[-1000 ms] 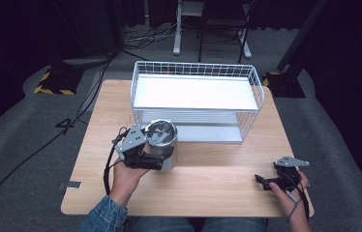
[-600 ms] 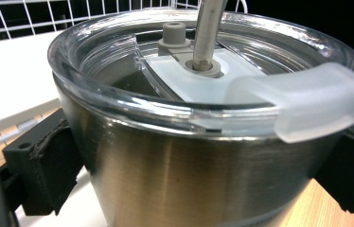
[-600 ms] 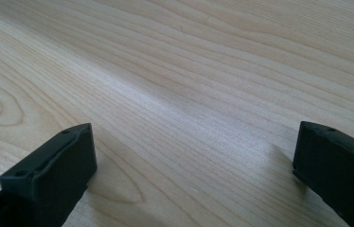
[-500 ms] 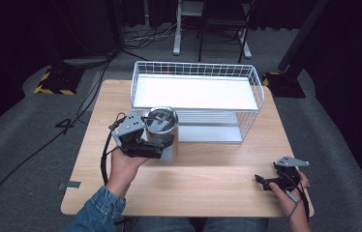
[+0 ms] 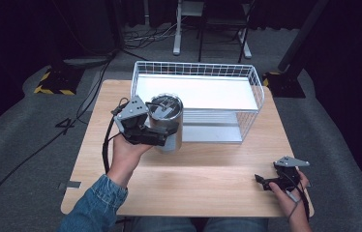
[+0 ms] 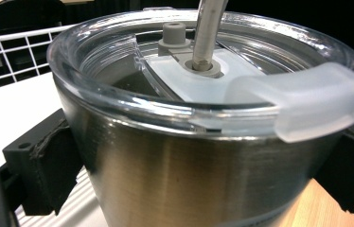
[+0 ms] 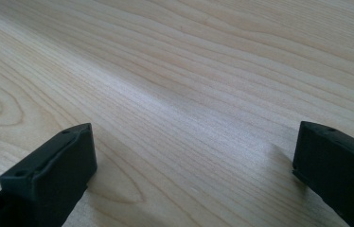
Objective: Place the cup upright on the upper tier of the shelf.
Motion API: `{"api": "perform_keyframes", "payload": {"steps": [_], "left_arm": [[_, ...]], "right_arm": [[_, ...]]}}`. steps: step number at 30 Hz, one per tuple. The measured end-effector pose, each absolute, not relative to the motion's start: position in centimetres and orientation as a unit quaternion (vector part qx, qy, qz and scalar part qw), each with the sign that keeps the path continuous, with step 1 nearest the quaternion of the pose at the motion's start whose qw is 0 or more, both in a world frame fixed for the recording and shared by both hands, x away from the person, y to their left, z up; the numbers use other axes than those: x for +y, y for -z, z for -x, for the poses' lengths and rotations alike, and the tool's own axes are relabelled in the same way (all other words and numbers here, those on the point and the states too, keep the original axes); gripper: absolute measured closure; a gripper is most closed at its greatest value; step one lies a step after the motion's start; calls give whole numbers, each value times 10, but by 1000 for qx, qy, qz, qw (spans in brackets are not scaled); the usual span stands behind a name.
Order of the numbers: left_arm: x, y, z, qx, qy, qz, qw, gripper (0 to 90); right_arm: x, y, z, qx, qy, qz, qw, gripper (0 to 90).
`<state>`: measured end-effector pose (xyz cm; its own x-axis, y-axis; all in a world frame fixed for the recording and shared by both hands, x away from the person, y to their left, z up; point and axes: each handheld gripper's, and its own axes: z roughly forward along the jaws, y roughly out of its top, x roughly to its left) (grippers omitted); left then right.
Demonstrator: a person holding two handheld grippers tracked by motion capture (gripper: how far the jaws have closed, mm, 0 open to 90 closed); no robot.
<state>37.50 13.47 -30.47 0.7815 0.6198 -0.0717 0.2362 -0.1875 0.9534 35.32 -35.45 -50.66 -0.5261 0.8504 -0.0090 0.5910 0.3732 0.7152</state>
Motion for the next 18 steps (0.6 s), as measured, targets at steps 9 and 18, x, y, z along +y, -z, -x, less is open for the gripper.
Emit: {"api": "perform_keyframes", "payload": {"steps": [9, 18], "left_arm": [[128, 286, -388, 286, -170, -743, 581, 36], [121, 265, -403, 286, -178, -732, 593, 36]], "right_arm": [[-355, 507, -353, 806, -337, -447, 192, 6], [-355, 507, -353, 806, -337, -447, 193, 6]]}}
